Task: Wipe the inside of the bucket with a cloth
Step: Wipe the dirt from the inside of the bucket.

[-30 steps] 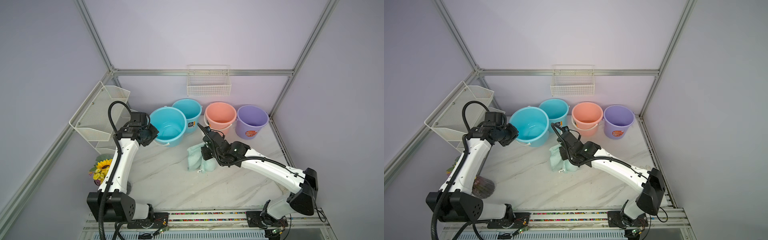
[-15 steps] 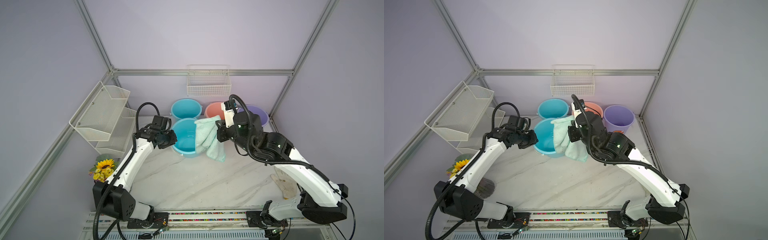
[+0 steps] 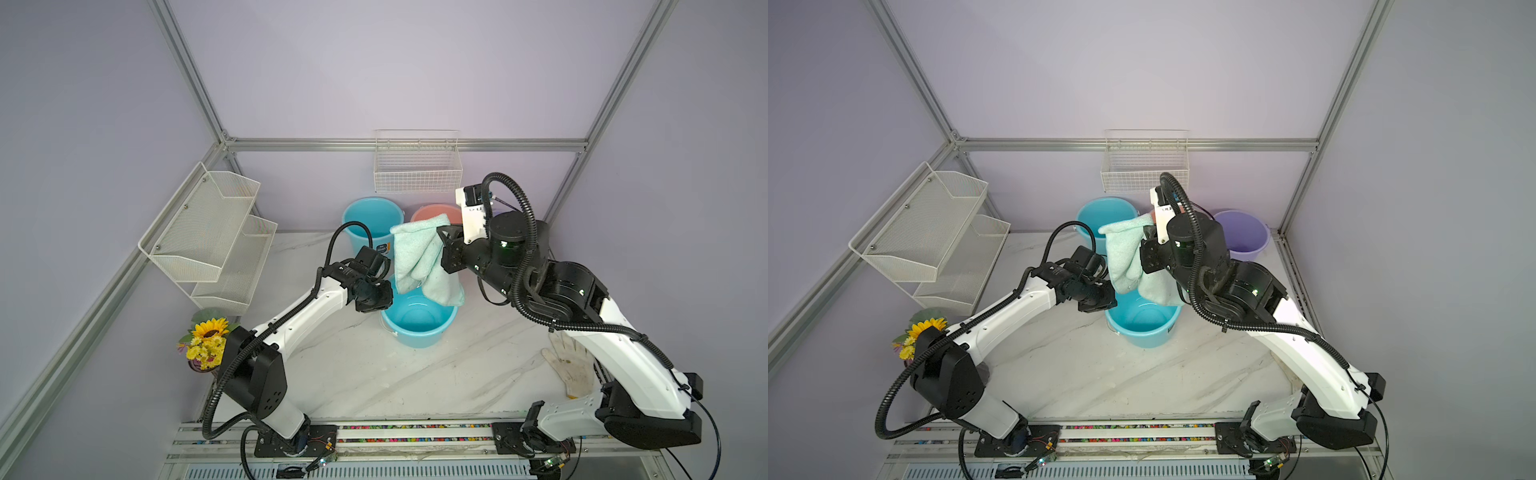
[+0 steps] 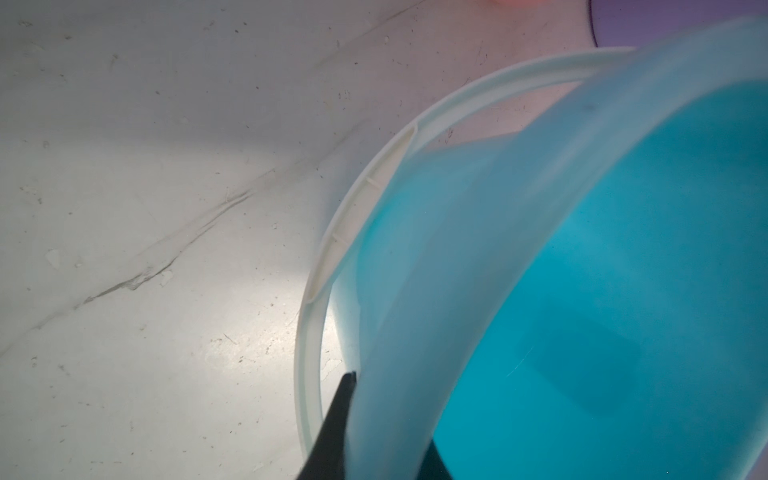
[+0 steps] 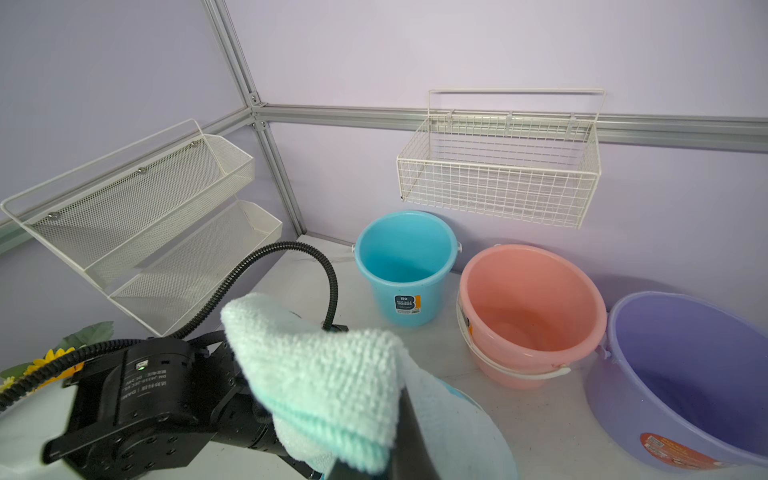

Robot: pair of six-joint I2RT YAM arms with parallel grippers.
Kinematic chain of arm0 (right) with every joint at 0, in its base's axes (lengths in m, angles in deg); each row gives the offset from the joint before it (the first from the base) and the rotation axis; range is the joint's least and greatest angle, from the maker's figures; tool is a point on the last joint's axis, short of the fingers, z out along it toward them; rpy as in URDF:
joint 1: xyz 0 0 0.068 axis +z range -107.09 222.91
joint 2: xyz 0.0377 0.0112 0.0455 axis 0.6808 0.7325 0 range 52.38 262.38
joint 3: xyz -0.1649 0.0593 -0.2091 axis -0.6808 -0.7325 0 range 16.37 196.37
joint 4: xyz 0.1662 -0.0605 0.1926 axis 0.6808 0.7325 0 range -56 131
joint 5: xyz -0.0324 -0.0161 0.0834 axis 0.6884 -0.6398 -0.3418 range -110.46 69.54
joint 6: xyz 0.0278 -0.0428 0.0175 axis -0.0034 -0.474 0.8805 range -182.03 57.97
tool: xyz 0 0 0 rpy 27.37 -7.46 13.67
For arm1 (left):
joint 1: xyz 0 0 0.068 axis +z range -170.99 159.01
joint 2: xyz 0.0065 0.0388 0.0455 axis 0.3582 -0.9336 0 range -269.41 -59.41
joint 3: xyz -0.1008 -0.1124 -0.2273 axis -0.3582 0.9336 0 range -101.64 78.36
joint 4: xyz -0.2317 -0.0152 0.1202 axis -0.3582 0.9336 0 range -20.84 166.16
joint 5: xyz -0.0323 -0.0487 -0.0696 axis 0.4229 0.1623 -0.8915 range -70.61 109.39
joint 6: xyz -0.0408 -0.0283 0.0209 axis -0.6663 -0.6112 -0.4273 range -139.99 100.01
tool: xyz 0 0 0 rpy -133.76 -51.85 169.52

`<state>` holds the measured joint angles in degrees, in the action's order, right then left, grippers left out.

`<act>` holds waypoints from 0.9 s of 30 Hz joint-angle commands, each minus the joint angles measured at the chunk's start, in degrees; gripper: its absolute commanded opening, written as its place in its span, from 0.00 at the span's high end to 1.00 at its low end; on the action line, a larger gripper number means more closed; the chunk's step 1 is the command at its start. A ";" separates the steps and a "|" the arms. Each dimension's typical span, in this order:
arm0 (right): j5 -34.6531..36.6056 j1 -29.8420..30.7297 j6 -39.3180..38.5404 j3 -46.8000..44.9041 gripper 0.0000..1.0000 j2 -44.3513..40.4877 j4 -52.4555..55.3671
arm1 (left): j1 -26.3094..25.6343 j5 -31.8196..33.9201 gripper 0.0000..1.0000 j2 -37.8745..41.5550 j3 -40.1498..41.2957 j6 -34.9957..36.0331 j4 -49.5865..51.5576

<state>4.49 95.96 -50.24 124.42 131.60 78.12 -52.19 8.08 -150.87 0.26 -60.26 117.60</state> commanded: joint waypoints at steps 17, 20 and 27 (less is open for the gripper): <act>-2.36 0.30 12.88 -33.67 1.00 -7.56 -5.50 | -5.70 3.97 1.00 2.49 0.54 -2.88 -1.32; -2.81 0.34 13.49 -37.55 1.00 -7.36 -7.16 | -6.04 4.56 1.00 3.11 0.63 -2.79 -1.21; -1.79 0.22 14.20 -45.05 1.00 -4.08 -12.57 | -7.42 8.27 1.00 4.23 0.19 -1.66 -0.51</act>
<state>1.89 95.96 -37.85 81.60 126.05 69.95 -59.05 13.23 -149.63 0.48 -62.54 117.47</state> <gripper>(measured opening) 0.058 0.144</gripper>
